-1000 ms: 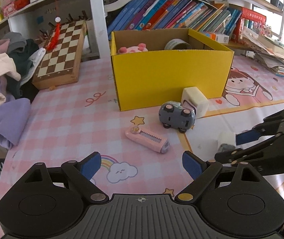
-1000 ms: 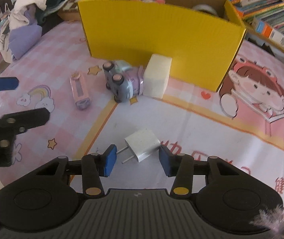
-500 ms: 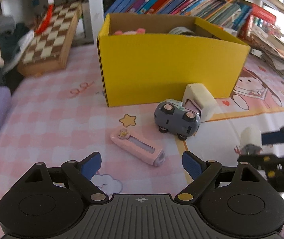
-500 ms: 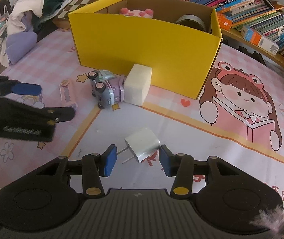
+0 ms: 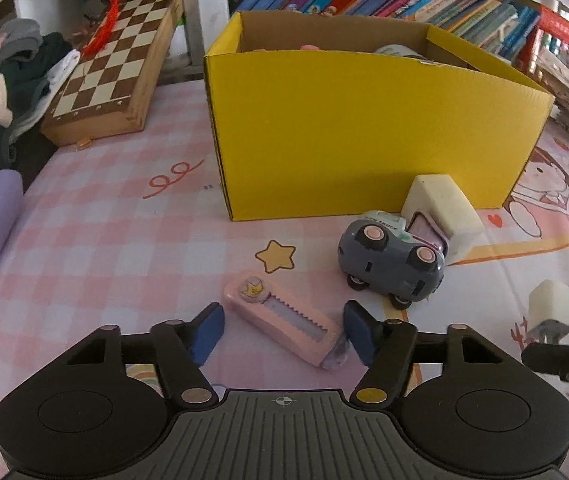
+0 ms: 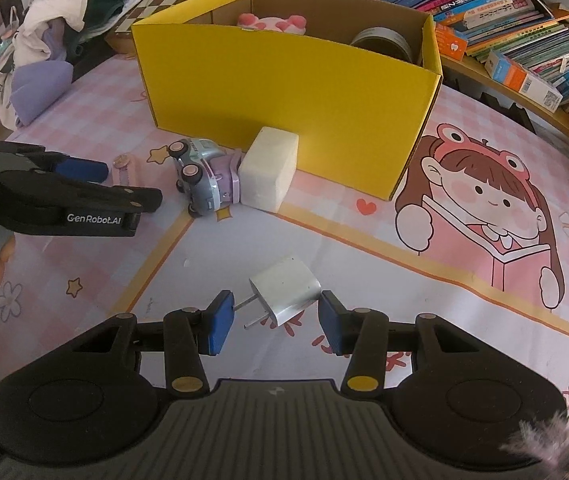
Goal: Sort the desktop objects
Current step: 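Close left gripper on pink box cutter while right gripper lowers around white plug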
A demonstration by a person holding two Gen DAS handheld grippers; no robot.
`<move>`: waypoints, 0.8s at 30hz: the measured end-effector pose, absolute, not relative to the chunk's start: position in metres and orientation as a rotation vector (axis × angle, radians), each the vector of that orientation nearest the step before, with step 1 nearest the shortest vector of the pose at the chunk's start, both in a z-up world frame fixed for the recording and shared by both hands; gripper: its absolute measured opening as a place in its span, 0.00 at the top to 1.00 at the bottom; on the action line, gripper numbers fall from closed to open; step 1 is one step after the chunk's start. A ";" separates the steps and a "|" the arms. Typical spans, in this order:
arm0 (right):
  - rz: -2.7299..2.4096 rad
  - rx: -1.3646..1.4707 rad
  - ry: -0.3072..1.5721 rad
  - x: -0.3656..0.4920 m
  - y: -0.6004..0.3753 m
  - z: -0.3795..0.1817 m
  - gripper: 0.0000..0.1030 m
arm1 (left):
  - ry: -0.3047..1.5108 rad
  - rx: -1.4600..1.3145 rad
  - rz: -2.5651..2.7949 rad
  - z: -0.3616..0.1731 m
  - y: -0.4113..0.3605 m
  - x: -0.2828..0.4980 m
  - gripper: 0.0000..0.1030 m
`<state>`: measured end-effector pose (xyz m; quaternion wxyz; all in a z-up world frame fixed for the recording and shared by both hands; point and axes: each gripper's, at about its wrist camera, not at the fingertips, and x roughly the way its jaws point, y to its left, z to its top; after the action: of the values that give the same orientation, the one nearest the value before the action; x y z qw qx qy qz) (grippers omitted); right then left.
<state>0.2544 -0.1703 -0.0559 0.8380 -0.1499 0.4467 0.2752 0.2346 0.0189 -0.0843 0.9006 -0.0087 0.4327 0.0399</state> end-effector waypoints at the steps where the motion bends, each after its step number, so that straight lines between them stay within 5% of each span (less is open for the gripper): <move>1: 0.585 -0.318 0.945 0.254 -0.170 -0.056 0.57 | 0.896 -0.008 0.069 -0.084 0.018 0.234 0.47; 9: 0.591 -0.317 0.933 0.252 -0.167 -0.054 0.57 | 0.899 -0.012 0.007 -0.079 0.019 0.226 0.78; 24: 0.601 -0.315 0.902 0.237 -0.160 -0.046 0.57 | 0.847 -0.051 -0.024 -0.057 0.032 0.189 0.78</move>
<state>0.2372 -0.1597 -0.0459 0.8448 -0.1491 0.4276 0.2850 0.1888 0.0323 -0.0569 0.9112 -0.0248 0.4110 -0.0117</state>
